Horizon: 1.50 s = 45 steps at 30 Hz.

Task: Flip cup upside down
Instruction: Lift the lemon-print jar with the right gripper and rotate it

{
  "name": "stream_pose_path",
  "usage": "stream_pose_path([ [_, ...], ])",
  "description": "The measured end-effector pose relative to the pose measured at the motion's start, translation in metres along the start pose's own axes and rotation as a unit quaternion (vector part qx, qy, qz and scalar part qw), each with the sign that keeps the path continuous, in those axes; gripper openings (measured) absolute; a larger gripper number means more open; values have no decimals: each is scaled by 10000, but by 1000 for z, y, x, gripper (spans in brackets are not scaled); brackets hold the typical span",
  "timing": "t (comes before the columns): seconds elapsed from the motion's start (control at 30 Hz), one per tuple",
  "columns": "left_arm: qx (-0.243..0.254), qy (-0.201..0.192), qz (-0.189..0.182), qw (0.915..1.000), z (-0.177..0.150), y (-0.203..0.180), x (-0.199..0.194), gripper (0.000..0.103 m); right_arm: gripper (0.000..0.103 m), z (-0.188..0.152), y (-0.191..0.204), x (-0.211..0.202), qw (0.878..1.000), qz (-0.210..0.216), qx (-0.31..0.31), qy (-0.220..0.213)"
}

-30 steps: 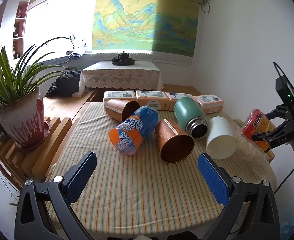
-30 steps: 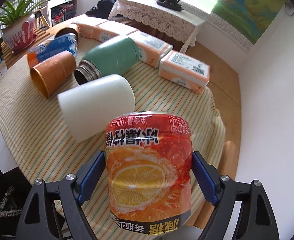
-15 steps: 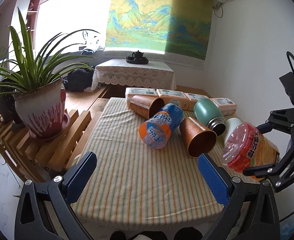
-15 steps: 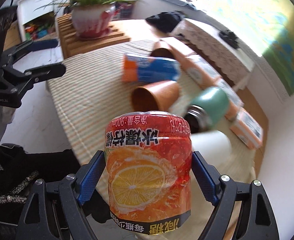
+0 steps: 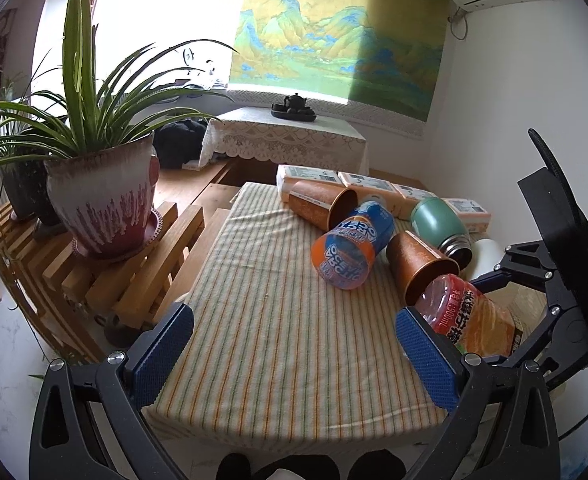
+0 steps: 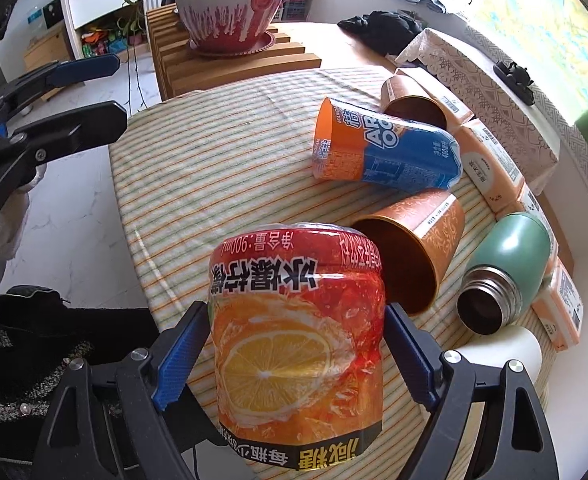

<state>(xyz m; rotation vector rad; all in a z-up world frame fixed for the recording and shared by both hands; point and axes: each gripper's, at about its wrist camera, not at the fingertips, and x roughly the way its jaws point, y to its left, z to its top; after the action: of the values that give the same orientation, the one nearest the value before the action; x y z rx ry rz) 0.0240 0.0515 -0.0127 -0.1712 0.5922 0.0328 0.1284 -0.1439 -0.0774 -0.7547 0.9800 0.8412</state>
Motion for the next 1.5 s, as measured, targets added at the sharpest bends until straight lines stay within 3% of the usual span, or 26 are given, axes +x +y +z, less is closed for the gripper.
stream_pose_path([
  [0.33, -84, 99, -100, 9999, 0, -2, 0, 102, 92, 7, 1, -10, 9998, -103, -66, -186],
  [0.47, -135, 180, -190, 9996, 0, -6, -3, 102, 92, 1, -8, -35, 9984, -31, 108, -550],
  [0.57, -296, 483, -467, 9973, -4, -14, 1, 102, 92, -10, -15, -57, 9957, 81, 317, -866],
  [0.73, -1014, 1339, -1024, 9805, -5, -33, 23, 102, 92, -46, -31, -85, 9885, -1, 858, -1246],
  [0.9, -2087, 1852, -1206, 9527, 0, -50, 43, 102, 92, -91, -48, -103, 9724, -325, 1775, -1479],
  [1.1, -2197, 1900, -950, 9522, 8, -83, 54, 102, 92, -130, -50, -117, 9435, -1087, 2561, -1800],
  [1.23, -2405, 2033, -817, 9456, 6, -93, 65, 102, 92, -151, -52, -121, 9272, -1111, 2942, -2036],
  [1.5, -3061, 2082, -511, 9276, -4, -98, 84, 102, 92, -172, -41, -123, 9251, -1171, 2895, -2159],
])
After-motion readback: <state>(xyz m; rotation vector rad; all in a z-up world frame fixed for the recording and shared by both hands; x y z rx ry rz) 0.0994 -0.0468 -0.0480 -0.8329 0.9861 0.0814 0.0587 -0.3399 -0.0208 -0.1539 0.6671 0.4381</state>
